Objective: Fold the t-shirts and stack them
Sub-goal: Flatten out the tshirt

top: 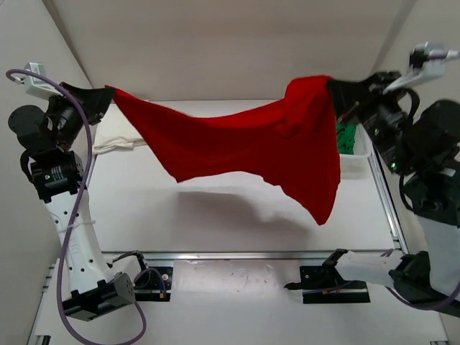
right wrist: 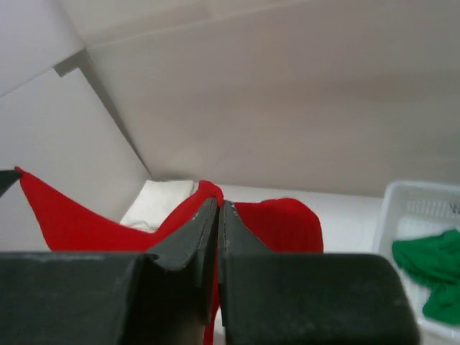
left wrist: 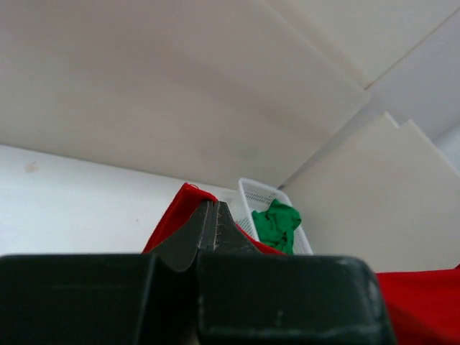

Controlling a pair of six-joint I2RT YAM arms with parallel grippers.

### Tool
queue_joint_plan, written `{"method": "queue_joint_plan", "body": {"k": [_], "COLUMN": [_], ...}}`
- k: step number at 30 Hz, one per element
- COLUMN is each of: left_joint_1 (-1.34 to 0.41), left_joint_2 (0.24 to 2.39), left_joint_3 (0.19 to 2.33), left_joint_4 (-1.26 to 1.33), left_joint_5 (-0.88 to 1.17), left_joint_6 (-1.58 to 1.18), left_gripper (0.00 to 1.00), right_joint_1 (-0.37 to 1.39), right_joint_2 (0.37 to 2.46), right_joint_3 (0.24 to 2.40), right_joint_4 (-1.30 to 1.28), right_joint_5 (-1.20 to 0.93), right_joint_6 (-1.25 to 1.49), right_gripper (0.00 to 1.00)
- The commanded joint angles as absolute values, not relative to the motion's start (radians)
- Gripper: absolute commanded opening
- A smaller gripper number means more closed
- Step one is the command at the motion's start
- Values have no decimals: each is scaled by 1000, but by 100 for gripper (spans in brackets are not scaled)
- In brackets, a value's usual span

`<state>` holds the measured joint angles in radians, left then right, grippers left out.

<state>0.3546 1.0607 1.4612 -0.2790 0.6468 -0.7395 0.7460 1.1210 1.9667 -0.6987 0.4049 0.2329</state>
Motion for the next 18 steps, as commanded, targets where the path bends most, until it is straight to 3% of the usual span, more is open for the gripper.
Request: {"method": "queue_joint_plan", "body": {"k": [1, 3, 7, 11, 15, 18], "left_joint_1": [382, 344, 241, 183, 153, 112], "left_joint_2": [1109, 1109, 1160, 1280, 1428, 1589], "left_joint_3": [1483, 1442, 1321, 1244, 1316, 1515], "left_joint_4": [-262, -246, -255, -186, -137, -144], "left_joint_5": [697, 632, 510, 456, 449, 463], "left_joint_6": [-822, -796, -720, -718, -753, -791], "left_gripper": [0, 0, 0, 0, 0, 0], "right_joint_1": [603, 399, 341, 250, 236, 232], "right_joint_2": [1326, 1383, 1422, 1547, 1718, 1901], "right_joint_3": [2139, 2129, 1947, 1916, 2106, 2377], "right_joint_4": [-762, -759, -660, -627, -658, -653], "right_joint_5": [281, 70, -48, -173, -208, -253], "right_joint_6": [153, 215, 213, 216, 212, 213], "right_gripper": [0, 0, 0, 1, 0, 0]}}
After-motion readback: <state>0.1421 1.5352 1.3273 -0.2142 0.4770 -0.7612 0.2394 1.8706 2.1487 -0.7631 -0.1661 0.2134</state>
